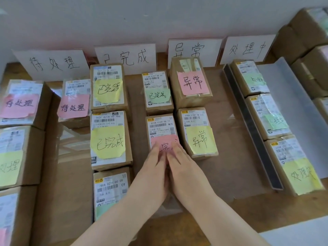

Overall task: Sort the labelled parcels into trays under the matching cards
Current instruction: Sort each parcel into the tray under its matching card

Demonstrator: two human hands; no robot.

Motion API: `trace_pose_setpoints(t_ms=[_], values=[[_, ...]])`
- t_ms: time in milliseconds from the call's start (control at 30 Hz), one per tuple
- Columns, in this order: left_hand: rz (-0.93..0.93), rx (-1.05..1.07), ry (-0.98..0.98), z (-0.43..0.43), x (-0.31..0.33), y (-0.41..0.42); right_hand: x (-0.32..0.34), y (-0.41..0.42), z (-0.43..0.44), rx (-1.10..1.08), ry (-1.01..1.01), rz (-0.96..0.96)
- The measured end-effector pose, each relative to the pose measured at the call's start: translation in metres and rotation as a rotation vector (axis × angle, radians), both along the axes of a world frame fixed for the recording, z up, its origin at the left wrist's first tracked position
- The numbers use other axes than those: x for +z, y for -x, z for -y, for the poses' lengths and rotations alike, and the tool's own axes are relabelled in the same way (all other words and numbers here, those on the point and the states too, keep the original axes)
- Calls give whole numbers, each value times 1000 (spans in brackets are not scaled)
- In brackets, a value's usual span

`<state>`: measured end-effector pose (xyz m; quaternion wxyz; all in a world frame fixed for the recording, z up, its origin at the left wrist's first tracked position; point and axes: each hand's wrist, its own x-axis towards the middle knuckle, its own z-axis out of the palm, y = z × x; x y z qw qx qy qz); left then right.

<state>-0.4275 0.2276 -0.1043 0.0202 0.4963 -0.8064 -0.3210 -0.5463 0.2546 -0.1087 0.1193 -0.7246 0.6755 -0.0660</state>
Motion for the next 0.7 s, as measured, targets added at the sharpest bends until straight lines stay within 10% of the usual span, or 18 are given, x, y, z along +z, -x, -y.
trace_pose_setpoints(t_ms=[700], values=[[190,53,449,-99,76,149,66,204,-120,-152,255,49]])
